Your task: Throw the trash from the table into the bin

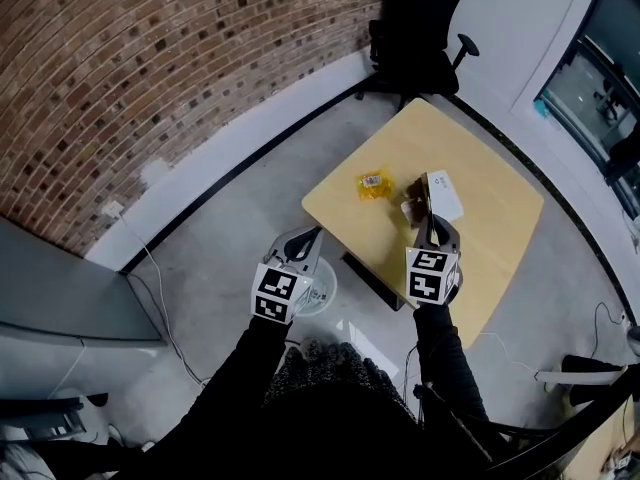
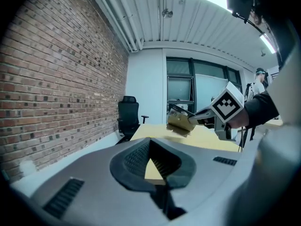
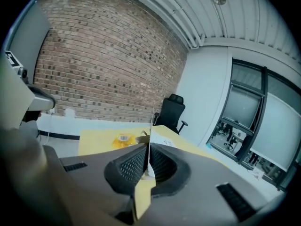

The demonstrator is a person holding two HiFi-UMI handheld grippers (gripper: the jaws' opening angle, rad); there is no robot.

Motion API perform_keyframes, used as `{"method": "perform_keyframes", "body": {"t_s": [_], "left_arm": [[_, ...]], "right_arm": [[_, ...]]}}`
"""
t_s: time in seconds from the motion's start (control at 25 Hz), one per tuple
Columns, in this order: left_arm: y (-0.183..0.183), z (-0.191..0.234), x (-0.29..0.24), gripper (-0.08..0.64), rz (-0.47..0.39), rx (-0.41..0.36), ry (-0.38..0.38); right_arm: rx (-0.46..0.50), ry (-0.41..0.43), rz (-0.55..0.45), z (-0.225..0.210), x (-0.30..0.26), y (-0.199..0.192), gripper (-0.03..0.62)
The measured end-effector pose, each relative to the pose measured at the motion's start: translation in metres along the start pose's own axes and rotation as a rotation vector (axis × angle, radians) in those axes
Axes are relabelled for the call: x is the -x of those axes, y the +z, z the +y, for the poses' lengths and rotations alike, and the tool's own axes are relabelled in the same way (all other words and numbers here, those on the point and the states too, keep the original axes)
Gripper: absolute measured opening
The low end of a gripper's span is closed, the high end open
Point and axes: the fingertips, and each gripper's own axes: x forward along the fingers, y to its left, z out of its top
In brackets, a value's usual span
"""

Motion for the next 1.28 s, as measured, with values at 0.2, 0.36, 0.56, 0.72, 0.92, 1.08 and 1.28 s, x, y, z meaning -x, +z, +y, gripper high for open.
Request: {"method": "perform_keyframes", "body": {"t_s": [0.2, 0.36, 0.56, 0.72, 0.92, 1.08, 1.28], "left_arm": [[0.004, 0.020, 0.016, -0.002, -0.020, 0.020, 0.063], [0.005, 0.038, 0.032, -0.002, -0.032, 0.030, 0.115], [-0.001, 0.062, 0.057, -0.002, -0.032, 0.040, 0.190], [-0.004, 0.082, 0.079, -0.002, -0.031, 0.051, 0.254], [-0.008, 0.099, 0.103, -0.002, -0.033, 0.057, 0.316], [-0.012, 0.109, 0.122, -0.002, -0.035, 0.067, 0.364], [-0.017, 0.119, 0.144, -0.002, -0.031, 0.085, 0.416]], "right_arm": [[0.041, 0.039, -0.054, 0.019, -0.003, 0.032, 0.014], [0.070, 0.094, -0.098, 0.047, -0.009, 0.058, 0.014], [0.097, 0.176, -0.145, 0.088, -0.015, 0.080, 0.014], [0.127, 0.245, -0.175, 0.123, -0.018, 0.098, 0.014], [0.151, 0.332, -0.206, 0.167, -0.017, 0.112, 0.014], [0.167, 0.392, -0.226, 0.197, -0.012, 0.120, 0.014], [0.189, 0.469, -0.239, 0.232, -0.004, 0.127, 0.014]]}}
